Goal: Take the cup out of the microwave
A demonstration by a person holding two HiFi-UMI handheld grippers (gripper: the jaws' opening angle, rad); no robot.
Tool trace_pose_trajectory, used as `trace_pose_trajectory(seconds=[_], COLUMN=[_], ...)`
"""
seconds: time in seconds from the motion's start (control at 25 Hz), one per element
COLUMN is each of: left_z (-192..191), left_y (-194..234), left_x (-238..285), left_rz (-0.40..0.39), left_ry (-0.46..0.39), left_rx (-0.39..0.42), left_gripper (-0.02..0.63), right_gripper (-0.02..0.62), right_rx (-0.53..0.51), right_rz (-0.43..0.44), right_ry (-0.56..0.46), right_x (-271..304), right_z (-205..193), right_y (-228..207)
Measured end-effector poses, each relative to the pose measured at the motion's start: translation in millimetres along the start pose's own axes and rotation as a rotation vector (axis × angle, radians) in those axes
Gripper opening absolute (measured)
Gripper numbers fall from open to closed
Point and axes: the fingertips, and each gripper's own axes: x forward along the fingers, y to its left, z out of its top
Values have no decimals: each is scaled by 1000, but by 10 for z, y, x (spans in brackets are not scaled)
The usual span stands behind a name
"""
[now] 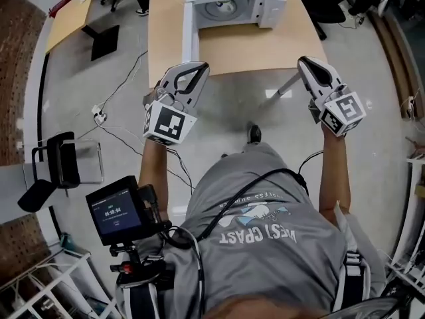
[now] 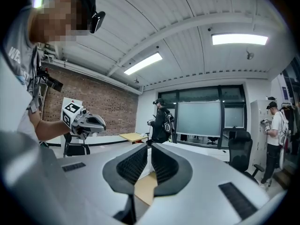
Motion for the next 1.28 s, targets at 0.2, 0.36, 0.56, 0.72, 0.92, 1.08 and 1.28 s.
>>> trace_pose_trajectory(seconds=[0.2, 0.36, 0.56, 0.72, 0.92, 1.08, 1.28], left_z=[-28, -158, -352, -481, -520, -651, -850], left_y=[34, 98, 422, 492, 618, 733, 893], left_x=[-80, -60, 186, 307, 436, 565, 743], left_rz=[28, 51, 89, 99, 124, 144, 190], left_ry=[-4, 2, 52, 103, 143, 199, 266], left_rx=[0, 1, -25, -46, -58, -74, -113], left_gripper=[43, 43, 43, 43, 43, 43, 43], right_gripper=[12, 12, 80, 94, 129, 141, 141], right_rx=[10, 25, 48, 58, 75, 73, 46], right_rz=[25, 42, 72, 89, 87, 81, 15], right_ry=[20, 43, 74, 126, 197, 278, 366], right_x=[326, 721, 1543, 2045, 2575, 3098, 3677], right_z=[-95, -304, -520, -812, -1159, -1555, -2093], right_y=[-104, -274, -725, -963, -1319, -1621, -2010])
